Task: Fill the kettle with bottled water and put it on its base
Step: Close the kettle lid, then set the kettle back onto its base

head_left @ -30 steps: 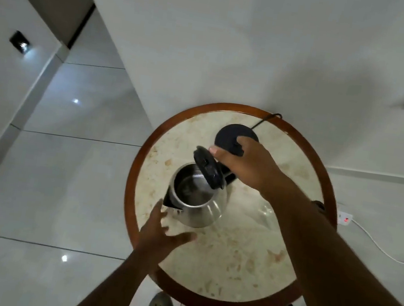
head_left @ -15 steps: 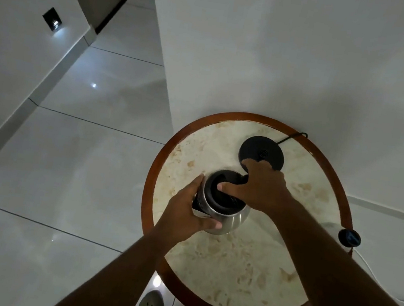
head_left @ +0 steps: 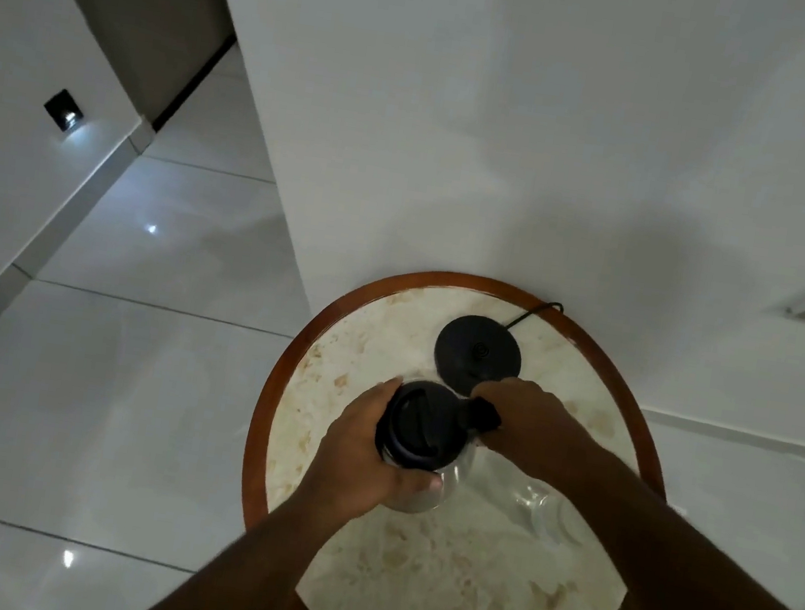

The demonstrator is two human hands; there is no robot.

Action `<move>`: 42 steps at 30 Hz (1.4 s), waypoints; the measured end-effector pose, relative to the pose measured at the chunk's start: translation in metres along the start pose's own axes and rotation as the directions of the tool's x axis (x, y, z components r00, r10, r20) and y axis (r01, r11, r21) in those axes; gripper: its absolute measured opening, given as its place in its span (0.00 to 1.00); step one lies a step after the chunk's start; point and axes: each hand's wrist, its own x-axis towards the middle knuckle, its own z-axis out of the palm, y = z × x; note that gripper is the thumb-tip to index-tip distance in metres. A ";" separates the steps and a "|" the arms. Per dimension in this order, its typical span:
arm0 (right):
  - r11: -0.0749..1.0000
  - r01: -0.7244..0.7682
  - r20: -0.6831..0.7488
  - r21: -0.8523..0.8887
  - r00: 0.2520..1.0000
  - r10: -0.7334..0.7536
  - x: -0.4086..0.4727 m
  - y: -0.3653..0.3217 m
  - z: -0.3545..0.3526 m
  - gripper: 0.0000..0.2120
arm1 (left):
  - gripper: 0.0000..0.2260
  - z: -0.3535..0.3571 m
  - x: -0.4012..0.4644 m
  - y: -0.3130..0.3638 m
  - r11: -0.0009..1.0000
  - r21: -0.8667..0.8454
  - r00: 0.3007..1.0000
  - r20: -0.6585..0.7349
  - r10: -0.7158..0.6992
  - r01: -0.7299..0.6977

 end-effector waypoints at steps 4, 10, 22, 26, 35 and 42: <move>0.997 -0.023 -0.058 0.075 0.998 0.027 0.000 0.029 -0.043 0.07 | 0.37 -0.015 0.050 0.049 0.994 0.031 0.990 0.096 0.104 -0.107; 0.986 -0.154 -0.213 0.063 0.963 0.164 0.023 0.072 -0.096 0.12 | 0.47 -0.015 0.128 0.102 0.985 0.047 0.967 0.205 0.154 -0.167; 0.910 -0.313 -0.287 0.271 0.876 0.387 0.064 0.108 -0.059 0.14 | 0.44 0.019 0.184 0.087 0.993 0.043 0.964 0.247 0.096 -0.110; 0.833 -0.270 -0.336 0.484 0.821 0.462 0.052 0.102 -0.027 0.32 | 0.51 0.023 0.186 0.083 0.992 0.053 0.959 0.268 0.097 -0.115; 0.947 -0.273 -0.378 0.171 0.869 0.319 0.057 0.100 -0.024 0.35 | 0.46 0.030 0.187 0.074 0.979 0.071 0.961 0.216 0.170 -0.189; 0.985 -0.082 -0.543 0.154 0.826 0.153 0.049 0.101 -0.039 0.14 | 0.47 0.020 0.194 0.077 0.924 0.286 0.955 0.227 0.191 -0.253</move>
